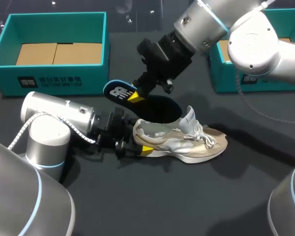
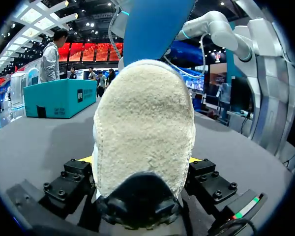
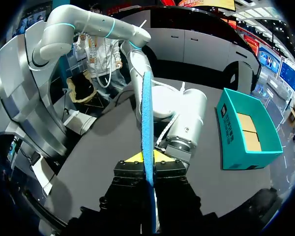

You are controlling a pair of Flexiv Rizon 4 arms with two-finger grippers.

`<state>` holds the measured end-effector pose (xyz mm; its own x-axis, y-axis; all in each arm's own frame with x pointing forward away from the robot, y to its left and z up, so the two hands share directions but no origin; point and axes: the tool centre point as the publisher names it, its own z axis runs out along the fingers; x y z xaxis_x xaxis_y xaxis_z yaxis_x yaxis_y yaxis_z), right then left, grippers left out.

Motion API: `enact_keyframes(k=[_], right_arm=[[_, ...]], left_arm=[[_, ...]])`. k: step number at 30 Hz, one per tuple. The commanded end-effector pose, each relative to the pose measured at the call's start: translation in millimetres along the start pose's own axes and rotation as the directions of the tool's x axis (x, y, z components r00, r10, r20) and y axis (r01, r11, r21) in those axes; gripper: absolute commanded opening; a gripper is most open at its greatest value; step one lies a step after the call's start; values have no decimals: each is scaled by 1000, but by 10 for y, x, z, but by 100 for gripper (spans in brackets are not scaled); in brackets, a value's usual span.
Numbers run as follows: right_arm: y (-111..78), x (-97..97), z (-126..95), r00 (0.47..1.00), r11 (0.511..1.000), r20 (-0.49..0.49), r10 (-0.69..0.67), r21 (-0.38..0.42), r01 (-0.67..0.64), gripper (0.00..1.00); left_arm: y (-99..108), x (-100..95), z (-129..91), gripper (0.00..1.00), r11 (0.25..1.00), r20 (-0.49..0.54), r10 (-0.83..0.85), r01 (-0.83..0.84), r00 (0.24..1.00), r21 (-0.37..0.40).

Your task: Take the shoe out of the shoebox, open the shoe tongue, remove and reinsert the insole, then place the shoe into the shoebox

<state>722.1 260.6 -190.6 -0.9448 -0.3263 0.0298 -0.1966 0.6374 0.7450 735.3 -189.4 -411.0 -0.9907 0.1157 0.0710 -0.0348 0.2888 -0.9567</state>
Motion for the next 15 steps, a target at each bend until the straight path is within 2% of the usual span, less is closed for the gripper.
enact_keyframes(k=[1,13,15], right_arm=[[-25,71,-57,1000,1000,11,0,-2,0,0],[-25,71,-57,1000,1000,11,0,-2,0,0],[87,86,-193,1000,1000,16,13,-1,-13,0]], left_arm=[[18,-3,11,0,1000,0,0,0,1000,1],[18,-3,11,0,1000,0,0,0,1000,1],[18,-3,11,0,1000,0,0,0,1000,1]])
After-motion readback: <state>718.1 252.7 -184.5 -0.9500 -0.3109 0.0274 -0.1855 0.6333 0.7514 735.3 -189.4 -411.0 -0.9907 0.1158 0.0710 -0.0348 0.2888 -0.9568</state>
